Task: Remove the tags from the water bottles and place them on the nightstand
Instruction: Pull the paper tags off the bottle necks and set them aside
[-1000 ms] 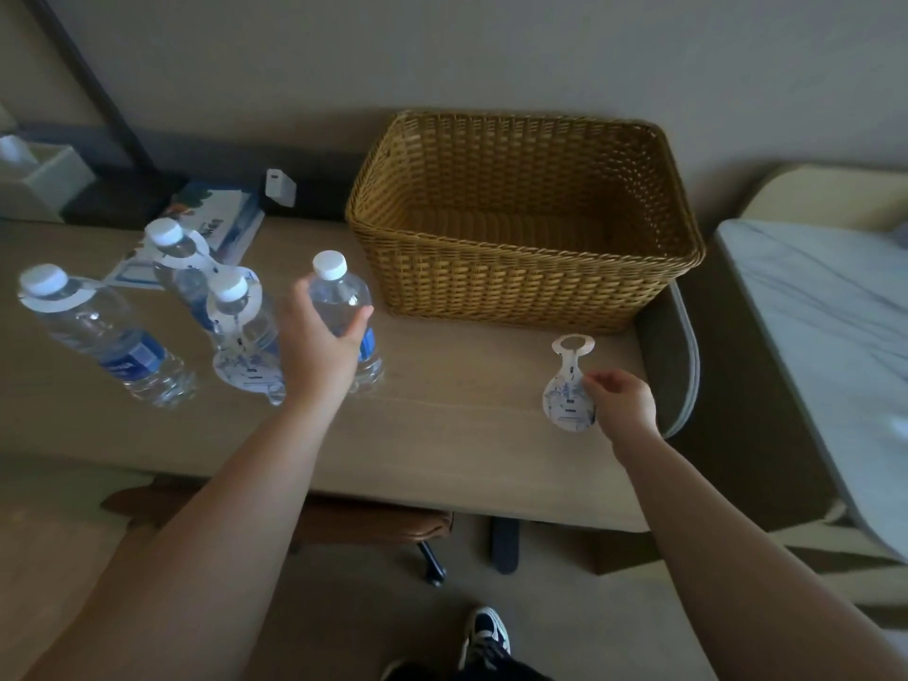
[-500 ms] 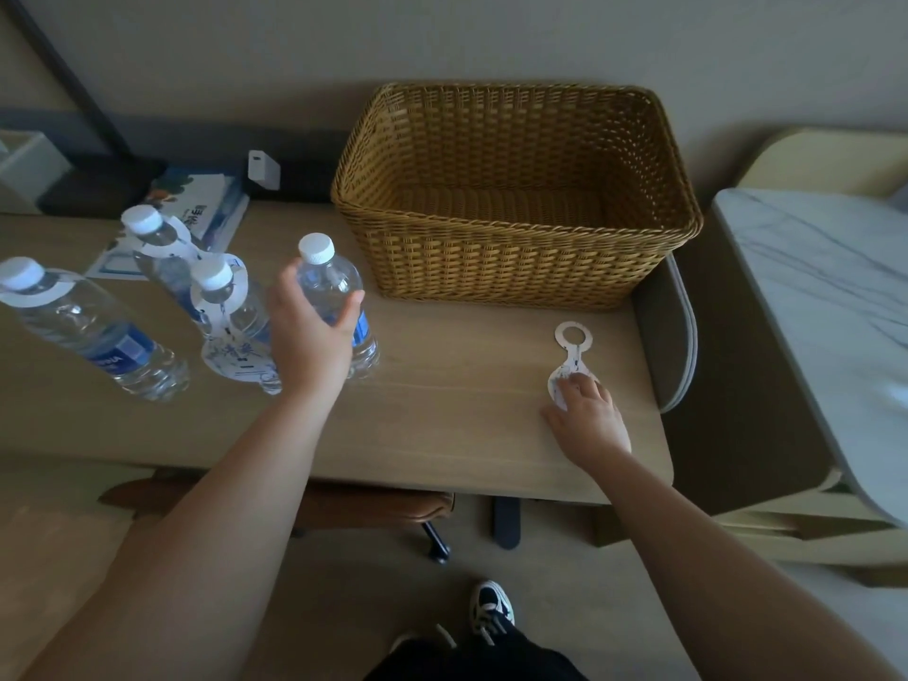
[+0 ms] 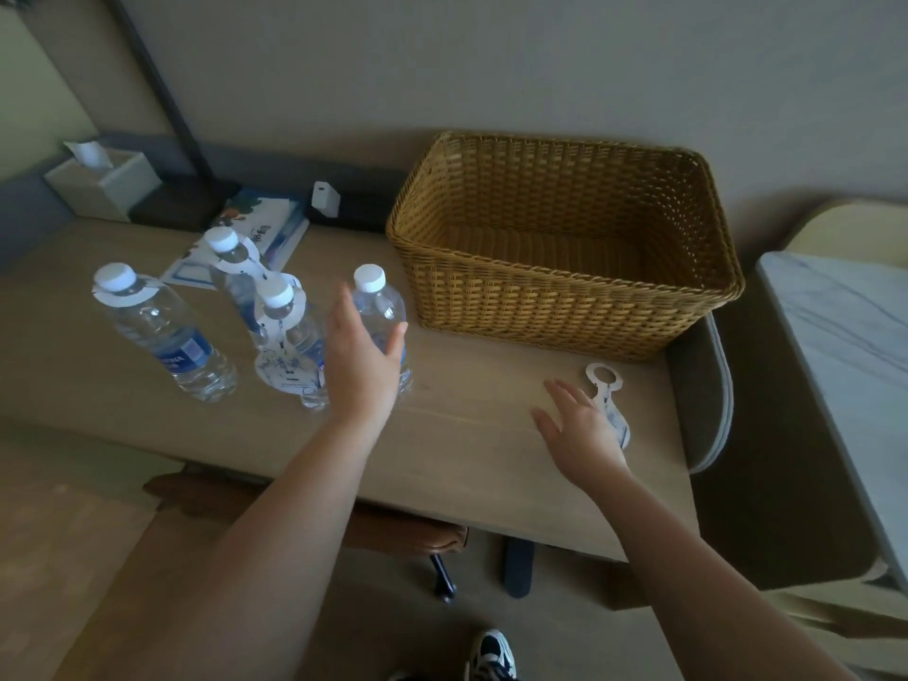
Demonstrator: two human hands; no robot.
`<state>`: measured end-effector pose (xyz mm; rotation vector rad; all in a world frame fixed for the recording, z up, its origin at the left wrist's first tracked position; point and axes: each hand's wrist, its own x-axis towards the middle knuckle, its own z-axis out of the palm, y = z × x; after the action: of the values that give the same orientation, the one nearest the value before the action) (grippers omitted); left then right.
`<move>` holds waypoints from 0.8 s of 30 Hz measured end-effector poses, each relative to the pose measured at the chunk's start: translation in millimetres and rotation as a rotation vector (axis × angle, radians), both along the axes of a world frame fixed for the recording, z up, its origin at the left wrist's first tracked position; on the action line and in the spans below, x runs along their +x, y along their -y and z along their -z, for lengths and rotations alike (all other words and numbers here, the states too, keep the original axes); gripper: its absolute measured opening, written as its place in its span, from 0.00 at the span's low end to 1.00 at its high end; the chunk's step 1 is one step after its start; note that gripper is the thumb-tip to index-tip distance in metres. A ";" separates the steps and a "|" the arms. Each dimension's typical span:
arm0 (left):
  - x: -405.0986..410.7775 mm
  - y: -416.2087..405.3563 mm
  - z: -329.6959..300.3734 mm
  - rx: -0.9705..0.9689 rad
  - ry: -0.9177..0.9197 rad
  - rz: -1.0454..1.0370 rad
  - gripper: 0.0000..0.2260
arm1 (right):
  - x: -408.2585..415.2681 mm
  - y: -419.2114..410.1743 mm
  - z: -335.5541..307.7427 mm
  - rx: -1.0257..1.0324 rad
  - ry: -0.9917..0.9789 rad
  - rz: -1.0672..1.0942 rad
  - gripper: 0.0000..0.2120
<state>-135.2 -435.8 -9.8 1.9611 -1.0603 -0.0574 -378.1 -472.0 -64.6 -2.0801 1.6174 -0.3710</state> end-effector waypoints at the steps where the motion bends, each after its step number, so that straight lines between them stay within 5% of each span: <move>1: -0.6 -3.2 -3.7 -0.005 0.015 0.004 0.35 | 11.5 0.4 -6.7 -0.014 0.021 -0.044 0.25; 8: 22.0 -42.7 -32.5 -0.151 0.127 -0.069 0.22 | 92.9 -5.8 -40.2 -0.063 0.214 -0.364 0.20; 15: 84.2 -66.9 -28.2 -0.012 -0.083 -0.149 0.23 | 156.7 -25.8 -49.1 -0.014 0.318 -0.446 0.20; 24: 129.1 -61.9 -8.6 0.132 -0.534 0.363 0.23 | 229.6 -56.5 -47.1 -0.008 0.430 -0.302 0.32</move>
<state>-6.2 -374.0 -1.2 1.6976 -1.0464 -0.8199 -148.5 -415.5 -17.5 -2.0332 1.0400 -0.6630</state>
